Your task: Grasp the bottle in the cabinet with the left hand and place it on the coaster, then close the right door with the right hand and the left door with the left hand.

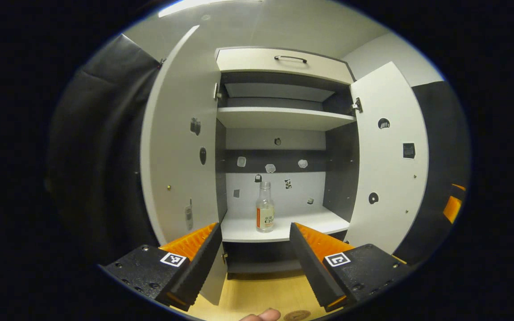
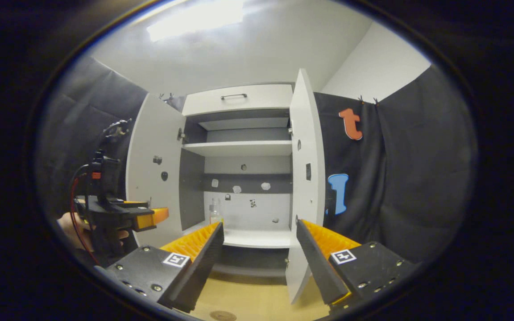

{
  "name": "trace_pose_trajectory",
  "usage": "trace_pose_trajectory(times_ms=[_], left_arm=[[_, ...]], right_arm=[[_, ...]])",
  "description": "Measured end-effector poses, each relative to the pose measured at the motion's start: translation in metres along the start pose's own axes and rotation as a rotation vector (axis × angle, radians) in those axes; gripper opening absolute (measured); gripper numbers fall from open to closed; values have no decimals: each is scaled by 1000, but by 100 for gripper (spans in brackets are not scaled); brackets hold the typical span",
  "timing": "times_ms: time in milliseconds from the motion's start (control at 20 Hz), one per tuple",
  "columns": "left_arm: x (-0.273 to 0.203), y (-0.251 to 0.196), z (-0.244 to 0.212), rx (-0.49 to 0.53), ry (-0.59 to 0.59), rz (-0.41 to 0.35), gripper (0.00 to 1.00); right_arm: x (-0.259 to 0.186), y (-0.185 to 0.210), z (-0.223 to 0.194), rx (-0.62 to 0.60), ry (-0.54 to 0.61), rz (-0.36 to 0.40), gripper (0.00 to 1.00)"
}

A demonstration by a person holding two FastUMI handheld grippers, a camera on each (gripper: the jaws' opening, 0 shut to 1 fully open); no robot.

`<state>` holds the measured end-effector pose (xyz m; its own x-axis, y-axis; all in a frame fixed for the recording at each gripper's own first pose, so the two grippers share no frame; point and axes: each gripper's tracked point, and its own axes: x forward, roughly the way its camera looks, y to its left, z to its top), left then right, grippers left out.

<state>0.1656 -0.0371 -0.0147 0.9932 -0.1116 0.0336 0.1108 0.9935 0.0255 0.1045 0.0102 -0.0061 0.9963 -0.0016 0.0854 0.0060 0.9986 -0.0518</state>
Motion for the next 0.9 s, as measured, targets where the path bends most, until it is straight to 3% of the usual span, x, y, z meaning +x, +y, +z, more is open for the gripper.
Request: trace_pose_trajectory(times_ms=[550, 700, 900], left_arm=[[191, -9, -54, -53, 14, -22, 97], [233, -9, -70, -40, 14, -19, 98], [276, -12, -84, -14, 24, -15, 97]], right_arm=[[57, 13, -19, 18, -2, 40, 99], [61, 7, -33, 51, 17, 14, 95], [57, -4, -46, 37, 60, -26, 99]])
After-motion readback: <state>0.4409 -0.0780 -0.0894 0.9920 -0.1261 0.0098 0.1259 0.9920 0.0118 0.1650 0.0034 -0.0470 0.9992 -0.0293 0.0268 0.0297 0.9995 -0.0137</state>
